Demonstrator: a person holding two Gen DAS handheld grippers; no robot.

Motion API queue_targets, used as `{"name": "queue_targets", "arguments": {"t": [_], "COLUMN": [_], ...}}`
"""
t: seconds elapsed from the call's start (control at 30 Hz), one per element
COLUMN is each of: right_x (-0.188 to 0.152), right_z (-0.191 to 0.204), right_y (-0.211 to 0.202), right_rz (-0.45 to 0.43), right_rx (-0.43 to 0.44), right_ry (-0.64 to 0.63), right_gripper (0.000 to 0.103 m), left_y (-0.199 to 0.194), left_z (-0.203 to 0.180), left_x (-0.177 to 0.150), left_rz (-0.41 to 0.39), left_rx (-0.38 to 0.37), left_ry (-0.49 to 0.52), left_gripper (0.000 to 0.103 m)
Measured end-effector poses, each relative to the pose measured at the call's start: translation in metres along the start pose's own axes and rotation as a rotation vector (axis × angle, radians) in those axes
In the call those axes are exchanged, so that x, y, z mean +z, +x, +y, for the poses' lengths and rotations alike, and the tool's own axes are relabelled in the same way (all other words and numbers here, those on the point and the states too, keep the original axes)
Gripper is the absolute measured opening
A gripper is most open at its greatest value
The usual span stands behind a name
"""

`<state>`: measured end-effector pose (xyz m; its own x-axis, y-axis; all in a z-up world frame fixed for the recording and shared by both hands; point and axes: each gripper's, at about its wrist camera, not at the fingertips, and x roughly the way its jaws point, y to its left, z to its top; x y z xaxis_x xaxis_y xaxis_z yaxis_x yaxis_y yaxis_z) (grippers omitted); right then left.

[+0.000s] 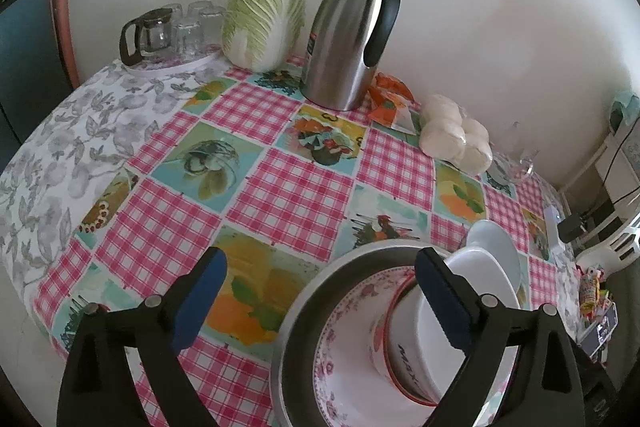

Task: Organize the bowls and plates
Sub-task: 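Move both tools to the rim of the pale blue round bowl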

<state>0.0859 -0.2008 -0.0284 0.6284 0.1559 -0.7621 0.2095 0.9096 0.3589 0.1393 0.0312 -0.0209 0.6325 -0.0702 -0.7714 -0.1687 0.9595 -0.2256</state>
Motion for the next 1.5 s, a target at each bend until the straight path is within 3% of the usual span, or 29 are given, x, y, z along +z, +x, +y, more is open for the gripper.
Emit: {"name": "queue_targets", "arguments": {"t": [0.27,0.6,0.93,1.07,1.3,1.5], "right_x": [0.006,0.02,0.04,0.047,0.054,0.06], "right_z": [-0.009,-0.031,-0.067,-0.08,-0.103,-0.123], "right_y": [-0.003,-0.006,-0.008,-0.006,0.006,0.017], "right_rz": [-0.022,-0.045,-0.065,-0.063,-0.036,-0.019], "right_rx": [-0.001,-0.007,-0.045,-0.062,-0.086,-0.076], "right_ry": [0.016,0.06,0.113,0.122,0.147,0.192], "right_gripper": [0.103,0.103,0.103,0.103,0.103,0.103], "left_y": [0.001,-0.009,-0.022,-0.025,-0.013,0.025], "left_z": [-0.003,-0.013,-0.065,-0.093,-0.132,-0.163], "left_x": [0.002,0.018,0.034,0.043,0.056,0.047], "left_rz": [-0.01,-0.076,-0.053,-0.03,0.1,0.302], "left_rx": [-0.001,-0.074,-0.107,-0.069,-0.089,-0.141], "left_ry": [0.025,0.034,0.223,0.31,0.334,0.292], "left_gripper": [0.096,0.096,0.096,0.096,0.096,0.096]}}
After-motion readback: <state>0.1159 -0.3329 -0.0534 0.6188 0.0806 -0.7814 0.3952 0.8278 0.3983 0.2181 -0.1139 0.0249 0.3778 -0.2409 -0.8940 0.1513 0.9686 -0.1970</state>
